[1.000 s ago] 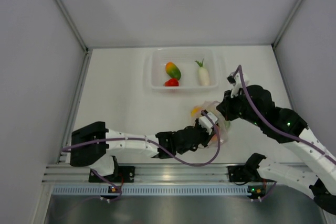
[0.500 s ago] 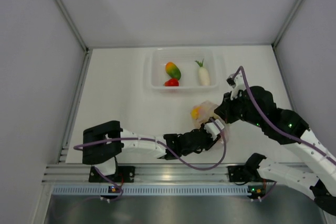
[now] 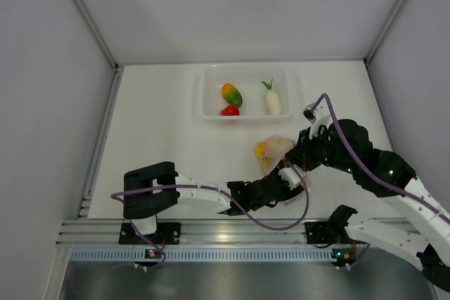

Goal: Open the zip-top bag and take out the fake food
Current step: Pick up the fake fruit from the zipper food storage bag.

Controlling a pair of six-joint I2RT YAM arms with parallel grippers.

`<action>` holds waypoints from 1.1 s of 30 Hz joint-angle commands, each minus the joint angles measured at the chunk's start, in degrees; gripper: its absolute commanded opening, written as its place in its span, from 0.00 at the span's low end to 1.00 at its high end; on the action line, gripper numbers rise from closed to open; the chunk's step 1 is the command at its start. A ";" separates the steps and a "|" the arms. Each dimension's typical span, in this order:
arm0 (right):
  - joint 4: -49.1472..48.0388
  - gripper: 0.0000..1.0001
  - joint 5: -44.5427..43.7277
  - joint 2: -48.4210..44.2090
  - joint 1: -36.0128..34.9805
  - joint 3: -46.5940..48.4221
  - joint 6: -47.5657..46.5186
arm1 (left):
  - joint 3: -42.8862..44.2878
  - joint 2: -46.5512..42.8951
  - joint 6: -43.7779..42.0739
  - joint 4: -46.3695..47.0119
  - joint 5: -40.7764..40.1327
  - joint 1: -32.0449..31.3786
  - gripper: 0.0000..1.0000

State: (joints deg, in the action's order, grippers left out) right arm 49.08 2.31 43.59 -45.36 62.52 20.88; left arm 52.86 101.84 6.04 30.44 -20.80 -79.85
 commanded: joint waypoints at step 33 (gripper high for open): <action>-11.20 0.00 23.62 -3.95 -0.69 0.76 5.13 | 10.94 15.66 -1.38 -1.08 -13.39 4.18 0.74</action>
State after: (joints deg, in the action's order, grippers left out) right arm 46.78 13.85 42.41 -45.08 60.73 22.33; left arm 62.13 114.15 4.71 32.58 -36.32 -78.32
